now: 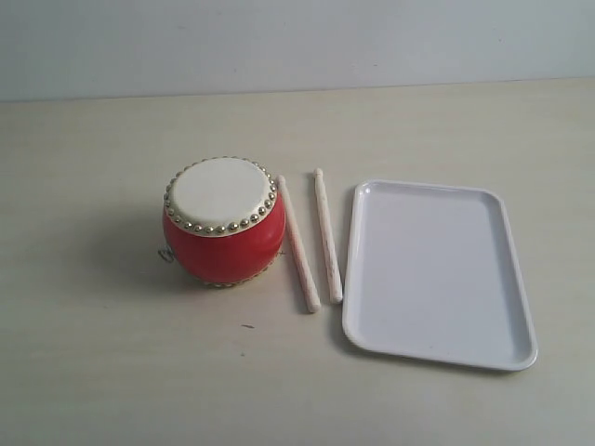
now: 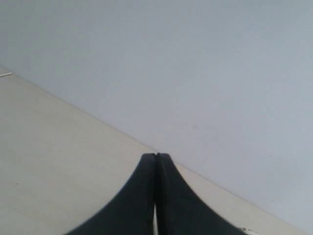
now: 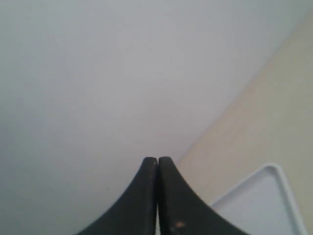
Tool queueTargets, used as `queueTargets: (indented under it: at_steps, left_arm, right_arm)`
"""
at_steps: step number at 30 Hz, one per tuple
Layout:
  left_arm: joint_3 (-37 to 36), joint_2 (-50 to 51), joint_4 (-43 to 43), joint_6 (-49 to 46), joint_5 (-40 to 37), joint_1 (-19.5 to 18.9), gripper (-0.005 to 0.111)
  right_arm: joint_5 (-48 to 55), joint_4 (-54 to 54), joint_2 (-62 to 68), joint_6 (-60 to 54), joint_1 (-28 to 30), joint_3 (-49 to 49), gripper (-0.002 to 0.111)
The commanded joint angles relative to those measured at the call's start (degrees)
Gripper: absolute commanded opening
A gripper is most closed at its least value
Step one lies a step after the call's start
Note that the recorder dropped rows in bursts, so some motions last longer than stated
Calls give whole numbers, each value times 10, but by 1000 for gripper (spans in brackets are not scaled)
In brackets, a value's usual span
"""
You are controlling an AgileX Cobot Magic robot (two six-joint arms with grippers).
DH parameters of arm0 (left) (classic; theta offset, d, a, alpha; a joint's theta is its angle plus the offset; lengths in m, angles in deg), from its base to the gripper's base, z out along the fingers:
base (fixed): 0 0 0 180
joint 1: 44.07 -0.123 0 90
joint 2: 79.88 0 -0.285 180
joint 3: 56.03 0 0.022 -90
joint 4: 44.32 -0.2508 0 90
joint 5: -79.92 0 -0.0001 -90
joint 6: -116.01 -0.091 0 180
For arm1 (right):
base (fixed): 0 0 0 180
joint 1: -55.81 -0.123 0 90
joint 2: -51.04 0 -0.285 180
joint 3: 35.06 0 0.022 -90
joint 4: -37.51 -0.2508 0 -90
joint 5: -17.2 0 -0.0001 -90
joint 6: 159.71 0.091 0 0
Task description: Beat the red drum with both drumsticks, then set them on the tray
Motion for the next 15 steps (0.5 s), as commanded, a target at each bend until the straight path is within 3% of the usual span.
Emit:
queueTargets:
  at_steps: [1,5,10,12,15]
  left_arm:
    - [-2,-4,3,-1,7,0,0]
    - [-2,-4,3,-1,11,0,0]
    - [-2,-4,3,-1,11,0,0]
    - [-2,-4,3,-2,11,0,0]
    - [-2,-4,2,-2,11,0,0]
  right_arm:
    - [11,5,131,-197,-2,101,0]
    - [69,5,304,-328,-2,239,0]
    - [354,3,567,-449,-6,490,0]
    - [463,8,651,-458,-23,575,0]
    - [545,81,788,-419,-78,708,0]
